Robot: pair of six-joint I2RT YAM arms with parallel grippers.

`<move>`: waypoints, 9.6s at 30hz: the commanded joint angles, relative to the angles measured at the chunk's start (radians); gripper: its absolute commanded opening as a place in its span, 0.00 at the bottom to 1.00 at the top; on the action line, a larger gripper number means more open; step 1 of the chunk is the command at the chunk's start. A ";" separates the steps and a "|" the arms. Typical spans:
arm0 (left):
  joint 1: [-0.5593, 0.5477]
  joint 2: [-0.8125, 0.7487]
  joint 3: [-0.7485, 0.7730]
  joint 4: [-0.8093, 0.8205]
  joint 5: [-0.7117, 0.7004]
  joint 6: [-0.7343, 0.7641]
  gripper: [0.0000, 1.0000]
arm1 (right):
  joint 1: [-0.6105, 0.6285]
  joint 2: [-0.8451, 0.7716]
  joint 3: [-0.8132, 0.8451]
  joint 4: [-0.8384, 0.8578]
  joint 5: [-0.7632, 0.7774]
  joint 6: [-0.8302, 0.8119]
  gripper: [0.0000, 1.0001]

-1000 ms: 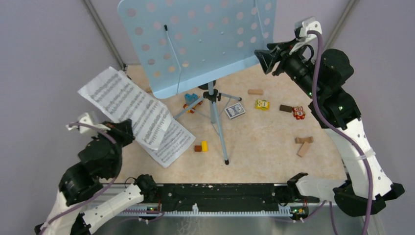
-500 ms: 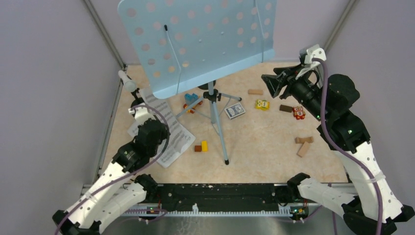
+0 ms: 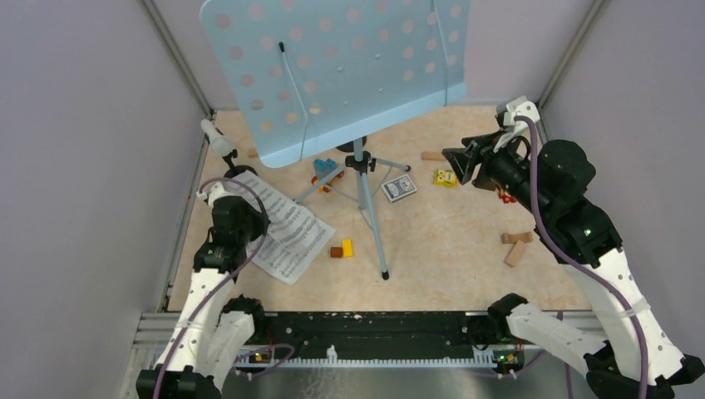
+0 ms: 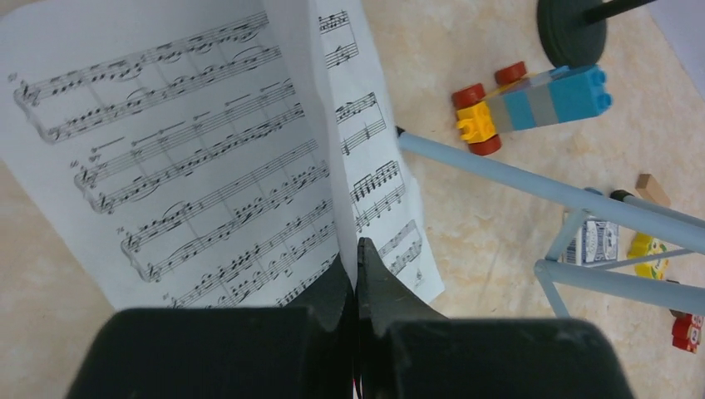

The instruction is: Pack up the instrument practice props

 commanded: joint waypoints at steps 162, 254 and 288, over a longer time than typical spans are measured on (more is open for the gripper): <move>-0.331 0.846 0.396 1.095 0.984 0.567 0.00 | -0.112 0.726 -0.382 1.343 -0.766 1.108 0.15; -0.333 0.880 0.441 1.047 1.029 0.547 0.00 | -0.031 0.206 -0.594 0.788 -0.240 1.159 0.72; -0.335 0.875 0.458 1.033 1.052 0.542 0.00 | -0.112 0.501 -0.529 1.147 -0.506 1.207 0.22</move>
